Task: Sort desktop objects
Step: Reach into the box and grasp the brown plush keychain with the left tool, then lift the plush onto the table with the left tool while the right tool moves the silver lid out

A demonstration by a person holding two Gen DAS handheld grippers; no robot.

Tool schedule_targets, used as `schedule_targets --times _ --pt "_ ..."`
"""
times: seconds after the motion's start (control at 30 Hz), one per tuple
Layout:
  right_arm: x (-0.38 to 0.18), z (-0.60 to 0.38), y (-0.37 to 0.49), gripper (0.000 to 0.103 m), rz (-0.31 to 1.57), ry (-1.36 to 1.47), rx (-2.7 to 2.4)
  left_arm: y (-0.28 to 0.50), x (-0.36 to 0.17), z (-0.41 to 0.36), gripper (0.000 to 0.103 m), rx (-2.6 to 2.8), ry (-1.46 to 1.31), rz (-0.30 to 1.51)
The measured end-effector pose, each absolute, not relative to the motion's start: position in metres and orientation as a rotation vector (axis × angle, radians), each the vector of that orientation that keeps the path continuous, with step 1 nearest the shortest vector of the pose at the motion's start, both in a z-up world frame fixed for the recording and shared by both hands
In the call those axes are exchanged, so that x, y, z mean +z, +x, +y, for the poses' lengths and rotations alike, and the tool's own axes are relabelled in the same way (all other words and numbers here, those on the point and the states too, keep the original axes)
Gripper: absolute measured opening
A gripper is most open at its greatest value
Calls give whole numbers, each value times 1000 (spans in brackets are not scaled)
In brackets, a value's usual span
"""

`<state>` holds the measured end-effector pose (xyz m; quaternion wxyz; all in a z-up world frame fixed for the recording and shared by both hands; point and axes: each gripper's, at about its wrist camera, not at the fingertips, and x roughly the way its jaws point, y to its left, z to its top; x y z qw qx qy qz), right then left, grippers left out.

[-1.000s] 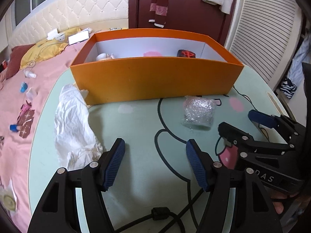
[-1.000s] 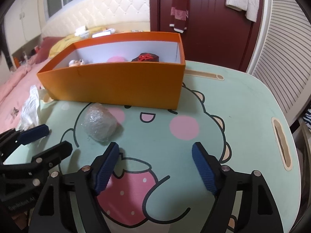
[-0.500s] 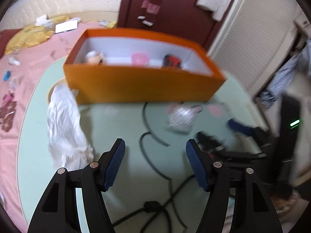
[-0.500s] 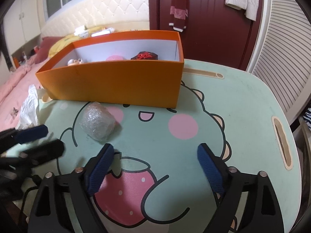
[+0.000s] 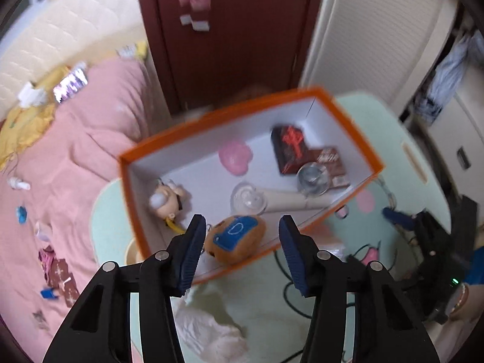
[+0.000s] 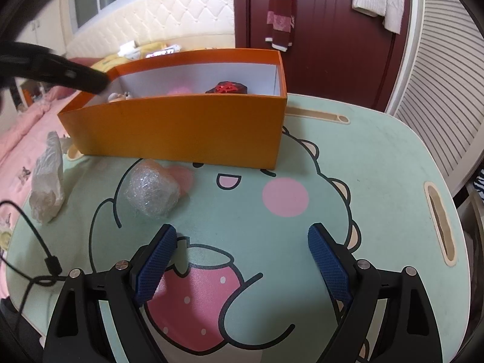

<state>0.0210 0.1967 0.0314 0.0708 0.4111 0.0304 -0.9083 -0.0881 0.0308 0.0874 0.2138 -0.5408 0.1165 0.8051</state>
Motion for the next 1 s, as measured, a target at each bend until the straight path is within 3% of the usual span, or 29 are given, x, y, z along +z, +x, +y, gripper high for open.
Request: schedule_targets --times 0.17,0.37,0.47,0.5,0.57,0.63,1.0 --pt "32 198 21 89 91 1230 -2728 -117 62 40 52 2085 -1688 344" --pt "31 200 19 89 91 1224 -2726 -132 50 38 52 1892 -1809 236" --pt "32 202 17 89 90 1225 -2721 -137 44 33 47 1813 -1852 141" --pt "32 203 17 88 82 1226 -2717 -137 43 33 47 1798 -1857 127" --pt "37 210 14 71 40 1241 -2682 -137 42 33 46 1772 -1862 119" --pt "45 218 11 63 -2 1255 -2638 -138 41 34 46 1740 -1879 112" --pt "143 230 -56 63 -109 1217 -2424 -149 44 34 46 1634 -1977 44"
